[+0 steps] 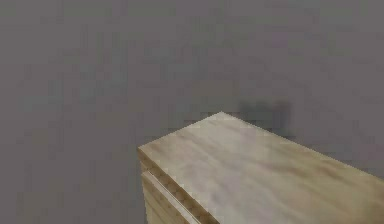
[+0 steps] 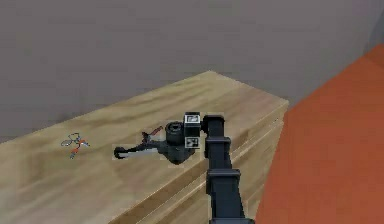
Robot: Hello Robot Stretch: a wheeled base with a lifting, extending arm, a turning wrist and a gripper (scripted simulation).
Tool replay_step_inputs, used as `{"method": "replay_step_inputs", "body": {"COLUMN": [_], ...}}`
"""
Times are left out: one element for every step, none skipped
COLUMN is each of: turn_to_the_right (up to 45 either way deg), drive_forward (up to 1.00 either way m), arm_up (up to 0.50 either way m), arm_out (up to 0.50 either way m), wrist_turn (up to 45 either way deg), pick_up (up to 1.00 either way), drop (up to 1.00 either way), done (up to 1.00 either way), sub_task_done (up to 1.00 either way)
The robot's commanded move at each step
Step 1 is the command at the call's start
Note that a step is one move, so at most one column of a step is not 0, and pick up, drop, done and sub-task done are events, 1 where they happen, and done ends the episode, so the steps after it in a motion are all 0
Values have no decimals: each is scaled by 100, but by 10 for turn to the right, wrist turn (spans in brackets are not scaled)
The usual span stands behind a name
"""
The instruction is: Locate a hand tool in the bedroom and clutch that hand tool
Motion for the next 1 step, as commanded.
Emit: {"method": "replay_step_inputs", "body": {"turn_to_the_right": [0], "drive_forward": [0], "arm_up": [0], "arm_out": [0], "wrist_turn": [0], "pick_up": [100], "drop": [0], "done": [0], "sub_task_done": [0]}}
